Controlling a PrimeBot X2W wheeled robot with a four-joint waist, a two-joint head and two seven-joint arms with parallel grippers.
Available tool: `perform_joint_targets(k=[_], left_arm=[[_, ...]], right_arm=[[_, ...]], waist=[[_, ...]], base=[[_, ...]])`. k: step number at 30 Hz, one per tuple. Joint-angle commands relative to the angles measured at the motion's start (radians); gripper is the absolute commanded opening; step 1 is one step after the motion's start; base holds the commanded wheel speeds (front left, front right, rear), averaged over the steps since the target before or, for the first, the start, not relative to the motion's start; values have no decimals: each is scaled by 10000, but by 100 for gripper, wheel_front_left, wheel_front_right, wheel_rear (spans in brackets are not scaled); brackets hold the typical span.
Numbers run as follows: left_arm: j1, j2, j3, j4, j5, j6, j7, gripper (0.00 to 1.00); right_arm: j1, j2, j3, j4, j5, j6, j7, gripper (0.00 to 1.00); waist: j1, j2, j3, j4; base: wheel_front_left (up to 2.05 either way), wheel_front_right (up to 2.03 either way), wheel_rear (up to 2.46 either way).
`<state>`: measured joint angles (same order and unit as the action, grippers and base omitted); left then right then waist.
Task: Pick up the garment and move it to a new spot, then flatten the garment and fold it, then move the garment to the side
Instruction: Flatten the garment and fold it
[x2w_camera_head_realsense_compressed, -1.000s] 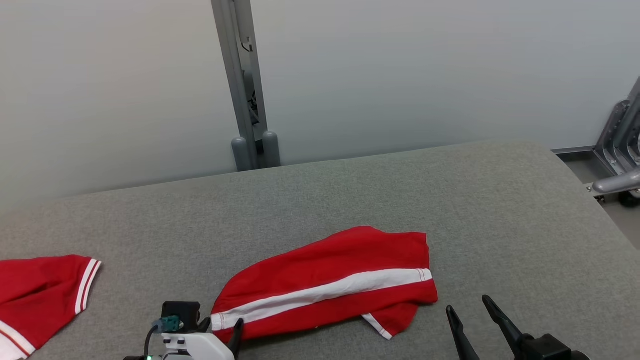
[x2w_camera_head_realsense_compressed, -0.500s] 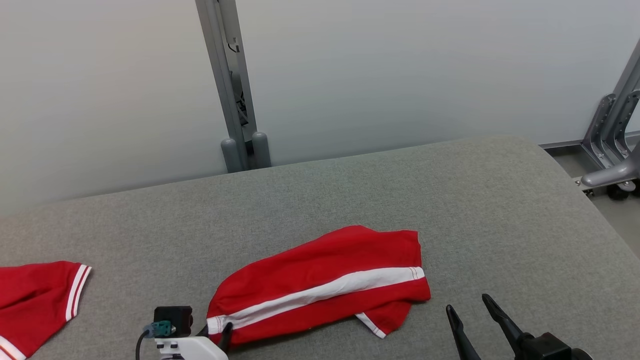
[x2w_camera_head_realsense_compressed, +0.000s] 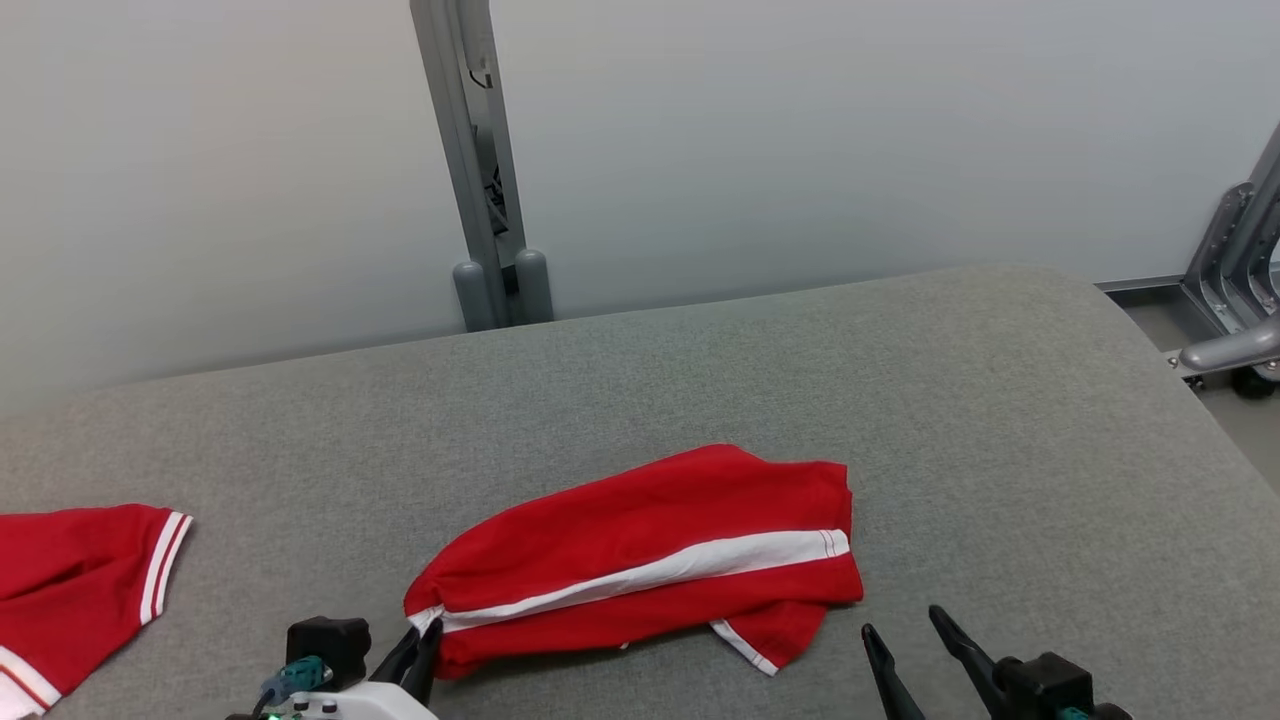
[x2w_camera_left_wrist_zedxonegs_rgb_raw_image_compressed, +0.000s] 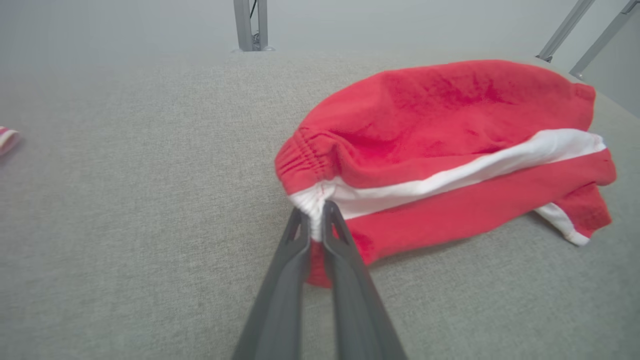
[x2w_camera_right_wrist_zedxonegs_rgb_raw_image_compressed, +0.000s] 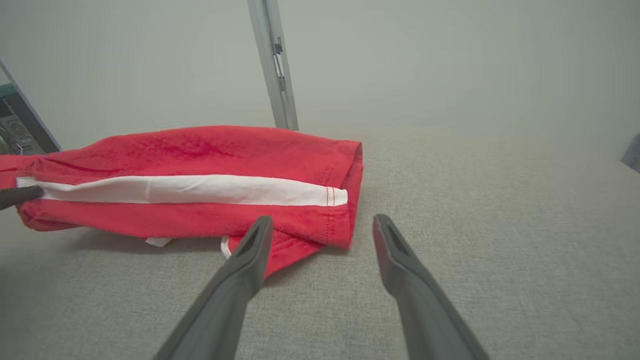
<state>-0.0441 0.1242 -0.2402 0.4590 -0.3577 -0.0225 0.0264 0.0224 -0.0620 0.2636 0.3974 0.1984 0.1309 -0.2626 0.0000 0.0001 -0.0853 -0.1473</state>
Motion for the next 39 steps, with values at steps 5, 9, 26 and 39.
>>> perform_joint_targets(k=[5,9,26,39], left_arm=[[171,194,8,-226,52,-25,-166,0],[56,251,-114,-281,79,-120,-229,0],[50,387,-359,-428,74,-28,-48,0],[-84,385,-557,-511,21,0,23,0]], right_arm=[[-1542,-14,575,2031,859,-3,141,100],[-2630,0,1094,3228,1537,-3,453,100],[-4965,70,2740,5843,3357,-3,1278,100],[-5495,70,3862,6582,4352,-3,1238,0]], waist=[[0,-1,161,245],[0,-1,265,413],[0,-1,457,703],[0,-1,482,743]], base=[[0,0,0],[0,0,0],[0,0,0],[0,0,0]])
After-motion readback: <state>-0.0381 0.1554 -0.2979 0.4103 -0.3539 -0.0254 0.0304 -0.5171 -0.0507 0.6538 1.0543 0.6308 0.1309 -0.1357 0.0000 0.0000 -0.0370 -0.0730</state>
